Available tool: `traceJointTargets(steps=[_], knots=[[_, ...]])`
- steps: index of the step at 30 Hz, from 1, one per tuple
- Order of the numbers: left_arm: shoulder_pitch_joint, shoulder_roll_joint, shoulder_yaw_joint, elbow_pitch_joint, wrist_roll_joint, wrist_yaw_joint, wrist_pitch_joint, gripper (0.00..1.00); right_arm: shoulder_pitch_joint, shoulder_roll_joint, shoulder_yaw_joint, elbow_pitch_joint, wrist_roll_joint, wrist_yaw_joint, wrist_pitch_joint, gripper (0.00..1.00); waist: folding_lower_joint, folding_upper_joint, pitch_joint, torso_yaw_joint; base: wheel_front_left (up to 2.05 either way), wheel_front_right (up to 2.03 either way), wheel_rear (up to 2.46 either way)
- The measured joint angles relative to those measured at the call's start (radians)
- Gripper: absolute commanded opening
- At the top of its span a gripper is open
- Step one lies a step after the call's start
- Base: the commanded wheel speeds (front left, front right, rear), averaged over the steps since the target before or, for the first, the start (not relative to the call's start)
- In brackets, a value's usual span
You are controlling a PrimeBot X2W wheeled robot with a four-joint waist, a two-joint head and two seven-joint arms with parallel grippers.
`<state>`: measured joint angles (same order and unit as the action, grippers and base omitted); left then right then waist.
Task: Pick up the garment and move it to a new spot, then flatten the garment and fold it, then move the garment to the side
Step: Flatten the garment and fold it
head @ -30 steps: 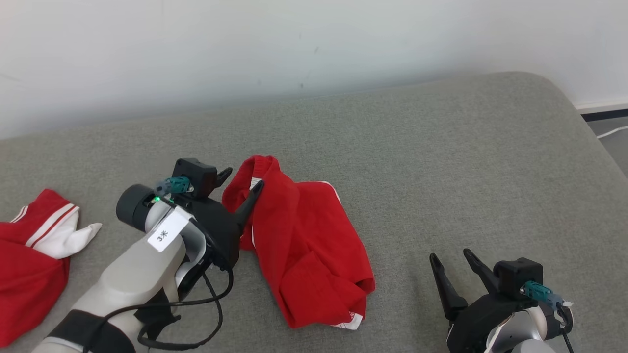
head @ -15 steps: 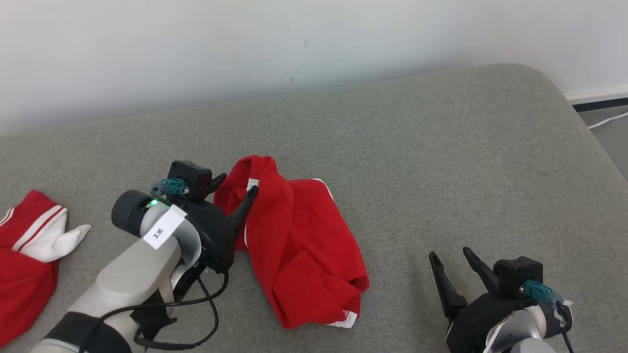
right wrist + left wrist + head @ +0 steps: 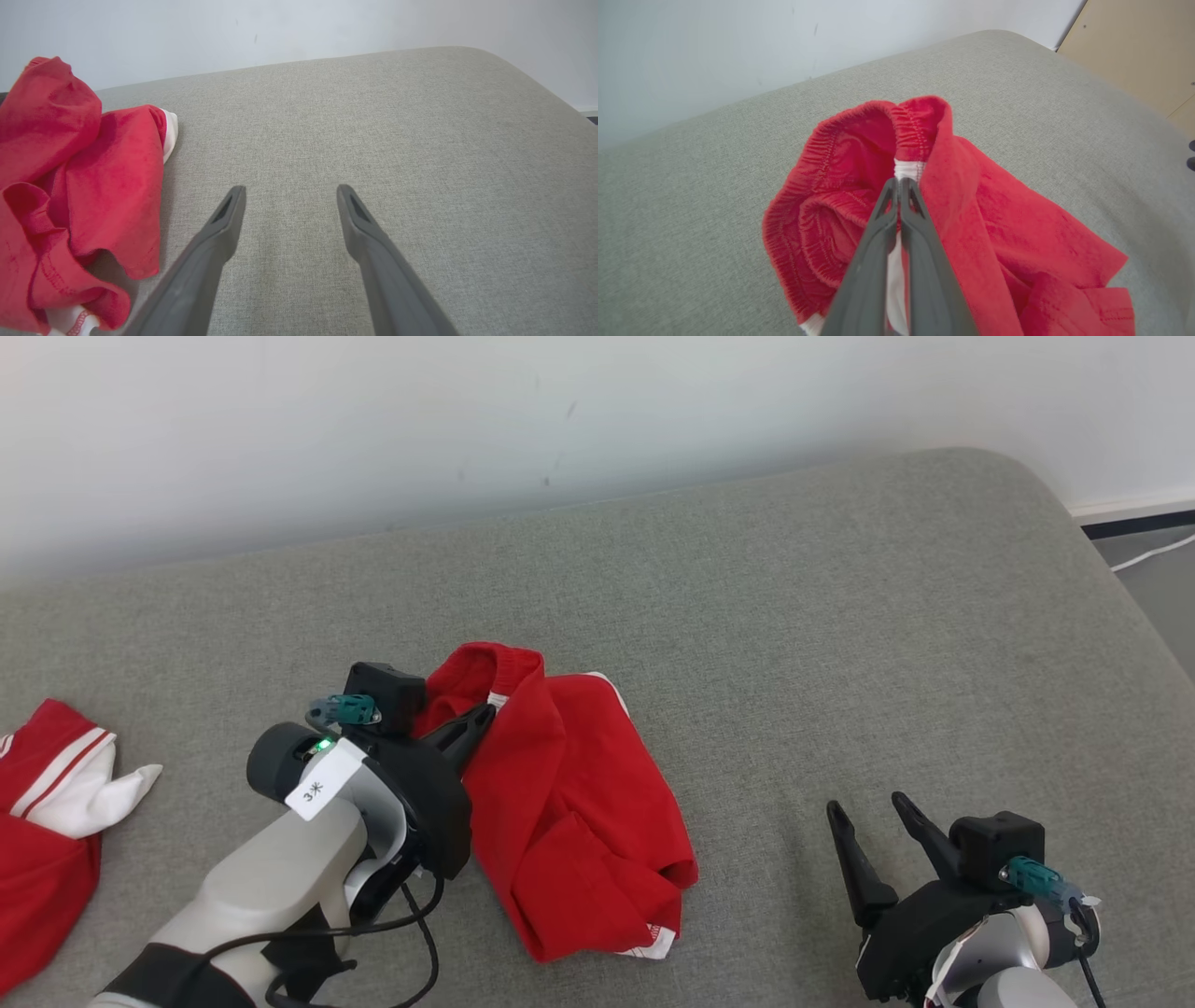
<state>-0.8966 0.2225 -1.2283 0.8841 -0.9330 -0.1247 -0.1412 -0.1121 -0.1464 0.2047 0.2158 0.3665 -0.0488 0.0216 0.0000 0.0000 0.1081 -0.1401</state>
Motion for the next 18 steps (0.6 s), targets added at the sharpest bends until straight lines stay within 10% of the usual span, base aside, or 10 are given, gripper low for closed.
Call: traceJointTargets(steps=[18], knots=[[0.048, 0.17, 0.018, 0.017, -0.072, 0.0, -0.035, 0.0, 0.032, 0.011, -0.015, 0.036, 0.01, -0.005, -0.023, 1.0, -0.0001, 0.0, -0.049, 0.073, 0.0, 0.0, 0.0]])
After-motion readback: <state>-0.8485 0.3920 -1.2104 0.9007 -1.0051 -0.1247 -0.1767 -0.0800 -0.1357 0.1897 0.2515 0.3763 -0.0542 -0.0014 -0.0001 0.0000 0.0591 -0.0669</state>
